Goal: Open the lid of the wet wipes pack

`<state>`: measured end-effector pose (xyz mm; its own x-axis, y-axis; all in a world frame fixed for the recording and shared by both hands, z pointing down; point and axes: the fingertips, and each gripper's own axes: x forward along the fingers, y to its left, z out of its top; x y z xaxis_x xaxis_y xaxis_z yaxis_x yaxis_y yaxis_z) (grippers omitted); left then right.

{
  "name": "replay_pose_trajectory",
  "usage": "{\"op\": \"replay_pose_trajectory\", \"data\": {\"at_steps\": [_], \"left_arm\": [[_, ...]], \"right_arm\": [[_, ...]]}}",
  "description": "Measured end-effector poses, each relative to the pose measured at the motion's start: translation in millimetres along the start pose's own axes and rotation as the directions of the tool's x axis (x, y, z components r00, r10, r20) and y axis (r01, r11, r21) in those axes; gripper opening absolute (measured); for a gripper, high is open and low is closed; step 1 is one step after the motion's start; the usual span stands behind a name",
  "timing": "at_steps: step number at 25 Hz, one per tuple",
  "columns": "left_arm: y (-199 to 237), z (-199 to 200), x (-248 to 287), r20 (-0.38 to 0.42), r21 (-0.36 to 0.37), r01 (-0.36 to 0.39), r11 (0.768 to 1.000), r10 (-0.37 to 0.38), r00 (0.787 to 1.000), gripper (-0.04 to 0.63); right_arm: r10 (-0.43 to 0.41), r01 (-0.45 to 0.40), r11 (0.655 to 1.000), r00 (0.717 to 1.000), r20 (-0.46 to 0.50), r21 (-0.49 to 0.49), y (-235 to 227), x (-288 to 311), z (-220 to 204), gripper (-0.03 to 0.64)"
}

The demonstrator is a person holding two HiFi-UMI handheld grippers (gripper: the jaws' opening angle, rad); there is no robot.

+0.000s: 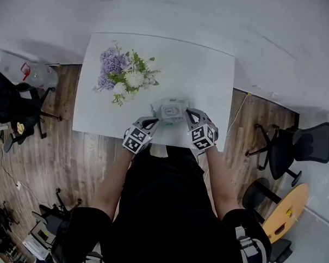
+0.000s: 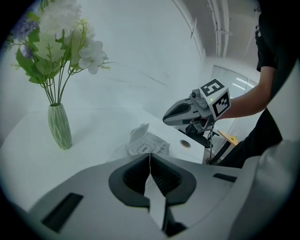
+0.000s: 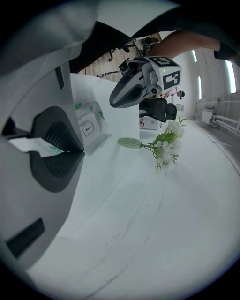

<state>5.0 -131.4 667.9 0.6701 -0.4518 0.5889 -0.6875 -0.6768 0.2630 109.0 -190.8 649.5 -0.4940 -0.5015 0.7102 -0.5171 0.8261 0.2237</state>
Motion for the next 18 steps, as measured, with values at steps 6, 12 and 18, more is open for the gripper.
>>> {"op": "replay_pose_trajectory", "data": {"at_steps": [6,12,18], "left_arm": [[-6.3,-3.7,-17.6,0.003,0.029,0.014,0.999,-0.014,1.0,0.023],[-14.7,-7.8,-31.9,0.005,0.07,0.039,0.997,-0.039,0.999,0.023],[-21.7,-11.6,-46.4,0.015,0.106,0.059,0.993,-0.061,0.998,0.023]], "right_arm": [[-0.026,0.026,0.998,1.0,0.005,0.056,23.0,-17.5,-5.2,0.014],[-0.064,0.063,0.993,0.998,0.004,0.097,41.9,-31.6,-10.4,0.014],[-0.102,0.098,0.983,0.995,0.018,0.156,62.9,-45.0,-13.3,0.014]]}}
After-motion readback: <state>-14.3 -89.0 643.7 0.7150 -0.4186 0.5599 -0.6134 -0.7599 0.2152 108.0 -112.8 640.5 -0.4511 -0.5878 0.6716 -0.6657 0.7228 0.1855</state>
